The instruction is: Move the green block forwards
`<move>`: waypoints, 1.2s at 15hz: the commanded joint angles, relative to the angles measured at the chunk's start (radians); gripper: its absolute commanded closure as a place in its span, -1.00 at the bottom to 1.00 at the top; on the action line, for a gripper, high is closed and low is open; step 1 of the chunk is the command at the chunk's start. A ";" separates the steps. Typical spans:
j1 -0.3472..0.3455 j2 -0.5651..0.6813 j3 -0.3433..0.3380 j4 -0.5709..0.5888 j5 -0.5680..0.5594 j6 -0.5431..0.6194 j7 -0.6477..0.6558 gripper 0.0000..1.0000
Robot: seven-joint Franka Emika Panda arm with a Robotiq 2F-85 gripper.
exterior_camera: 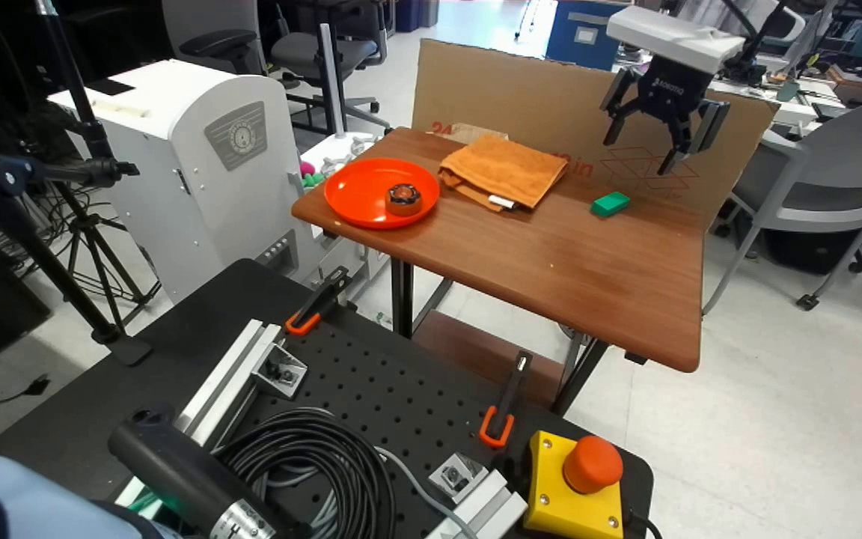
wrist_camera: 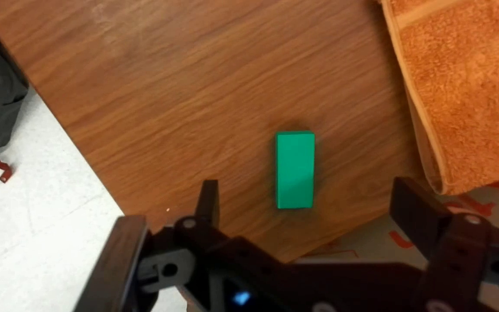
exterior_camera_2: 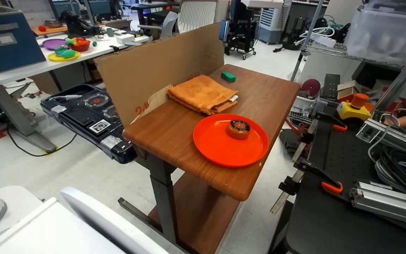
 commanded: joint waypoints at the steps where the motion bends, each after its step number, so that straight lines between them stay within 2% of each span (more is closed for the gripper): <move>1: -0.004 0.143 0.005 0.187 -0.021 -0.099 0.066 -1.00; 9: 0.011 0.334 0.001 0.425 -0.051 -0.228 0.141 -1.00; 10: 0.012 0.352 0.001 0.451 -0.052 -0.244 0.147 -0.89; 11: 0.013 0.371 0.000 0.479 -0.057 -0.257 0.154 -0.45; 13: 0.015 0.406 -0.003 0.529 -0.069 -0.283 0.165 -0.38; 16: 0.015 0.446 -0.002 0.588 -0.083 -0.319 0.175 0.13; 18: 0.007 0.431 0.024 0.599 -0.058 -0.356 0.156 0.41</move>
